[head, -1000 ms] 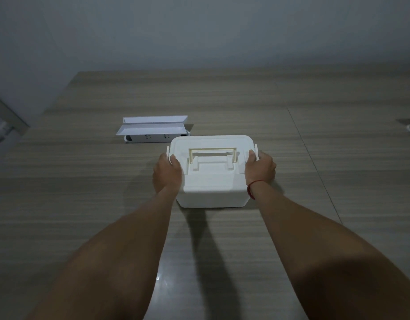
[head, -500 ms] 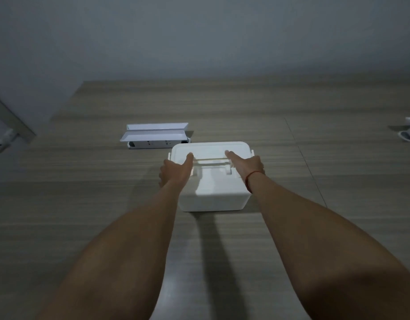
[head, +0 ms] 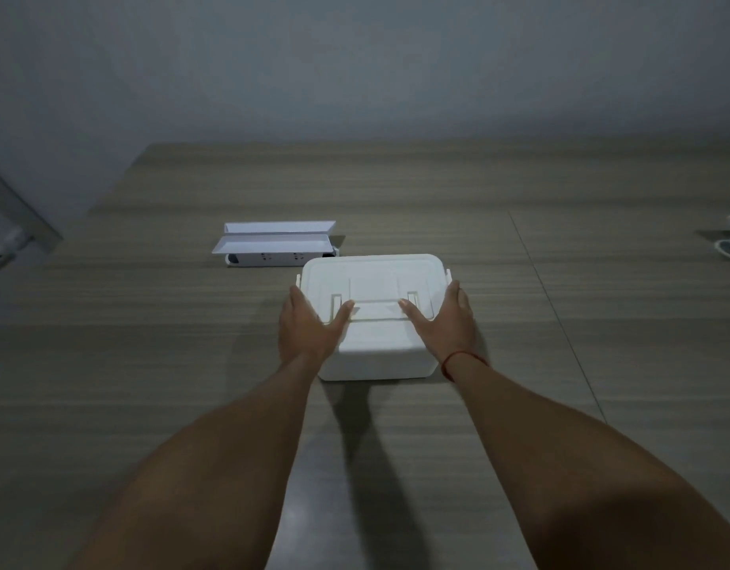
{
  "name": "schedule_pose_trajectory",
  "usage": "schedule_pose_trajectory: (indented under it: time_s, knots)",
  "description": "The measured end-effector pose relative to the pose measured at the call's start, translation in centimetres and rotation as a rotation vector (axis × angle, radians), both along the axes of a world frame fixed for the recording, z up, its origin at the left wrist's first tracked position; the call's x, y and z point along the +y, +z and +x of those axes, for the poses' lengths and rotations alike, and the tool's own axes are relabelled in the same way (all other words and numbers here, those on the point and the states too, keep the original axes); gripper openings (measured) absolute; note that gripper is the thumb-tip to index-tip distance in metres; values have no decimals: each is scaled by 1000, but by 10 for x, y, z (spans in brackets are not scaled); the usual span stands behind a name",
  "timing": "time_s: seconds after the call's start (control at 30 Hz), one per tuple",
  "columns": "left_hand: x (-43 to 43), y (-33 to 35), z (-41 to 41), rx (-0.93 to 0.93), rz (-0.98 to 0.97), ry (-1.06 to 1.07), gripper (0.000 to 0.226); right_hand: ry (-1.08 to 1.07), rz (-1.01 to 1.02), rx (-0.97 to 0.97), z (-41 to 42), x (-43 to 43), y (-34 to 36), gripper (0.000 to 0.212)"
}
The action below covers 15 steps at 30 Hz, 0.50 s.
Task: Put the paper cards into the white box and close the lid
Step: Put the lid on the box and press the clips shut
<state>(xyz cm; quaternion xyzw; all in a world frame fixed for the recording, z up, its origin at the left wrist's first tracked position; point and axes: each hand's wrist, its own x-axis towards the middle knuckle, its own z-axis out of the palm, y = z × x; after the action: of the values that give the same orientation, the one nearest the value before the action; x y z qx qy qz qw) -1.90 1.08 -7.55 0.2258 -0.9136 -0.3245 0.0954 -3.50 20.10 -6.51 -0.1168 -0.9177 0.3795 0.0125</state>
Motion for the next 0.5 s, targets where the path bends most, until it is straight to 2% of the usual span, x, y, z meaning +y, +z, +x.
schedule_pose_trajectory:
  time_s: [0.3,0.43,0.5]
  knots:
    - [-8,4,-53,-80,16,-40,112,-7,-51,-2,-56,-3,0,100]
    - [-8,13,-45,-119,36,-51,107,45,-8,-34,-51,1,10,93]
    - [-10,17,-31,-125,35,-66,102,66,-11,-54,-42,2,18,96]
